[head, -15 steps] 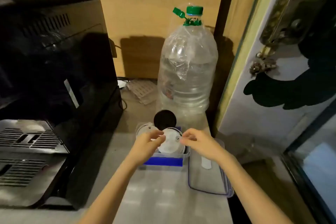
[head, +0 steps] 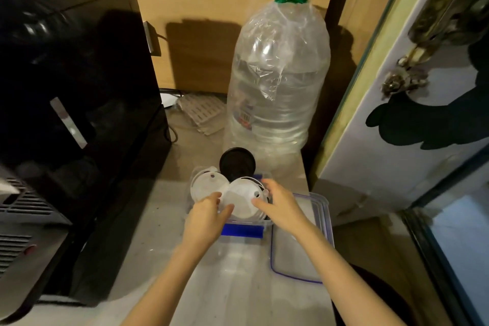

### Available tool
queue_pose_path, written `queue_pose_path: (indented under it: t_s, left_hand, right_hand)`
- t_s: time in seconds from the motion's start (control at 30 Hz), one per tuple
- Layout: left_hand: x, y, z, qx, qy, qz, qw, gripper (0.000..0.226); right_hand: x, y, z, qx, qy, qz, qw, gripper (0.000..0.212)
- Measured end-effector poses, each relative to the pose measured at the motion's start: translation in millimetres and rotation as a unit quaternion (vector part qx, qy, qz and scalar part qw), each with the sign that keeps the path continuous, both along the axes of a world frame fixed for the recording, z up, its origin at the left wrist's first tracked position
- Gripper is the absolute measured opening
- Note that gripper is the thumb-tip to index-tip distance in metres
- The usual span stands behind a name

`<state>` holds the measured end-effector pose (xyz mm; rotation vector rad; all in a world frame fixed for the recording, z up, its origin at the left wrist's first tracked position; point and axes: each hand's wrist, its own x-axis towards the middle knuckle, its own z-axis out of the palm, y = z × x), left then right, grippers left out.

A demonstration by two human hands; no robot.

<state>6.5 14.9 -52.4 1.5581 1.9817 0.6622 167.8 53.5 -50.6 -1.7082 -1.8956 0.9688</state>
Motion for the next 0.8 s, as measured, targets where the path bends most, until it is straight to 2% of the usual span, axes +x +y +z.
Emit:
queue_pose_path:
  t_s: [0.1, 0.27, 0.5, 0.67, 0.8]
  left_hand:
    - [2, 8, 1, -0.012, 0.002, 0.016, 1.0, 0.045]
    - [11, 16, 4, -0.004, -0.001, 0.017, 1.0, 0.042]
    - [22, 17, 1, 0.021, -0.106, 0.06, 0.992, 0.045]
    - [23, 13, -2, 0.014, -0.125, 0.064, 0.99, 0.041]
    - [15, 9, 0, 0.05, -0.147, 0.093, 0.984, 0.038]
  right_hand:
    - [-1, 4, -3, -0.003, -0.028, 0.005, 1.0, 0.049]
    - [-3, 11, -6, 0.008, -0.054, 0.012, 0.998, 0.048]
    - [0, 14, 0, 0.051, 0.0, 0.001, 0.999, 0.048]
    - [-4, 12, 1, 0.043, -0.008, 0.003, 0.999, 0.046]
    - [-8, 4, 4, 0.077, 0.02, -0.015, 0.997, 0.048]
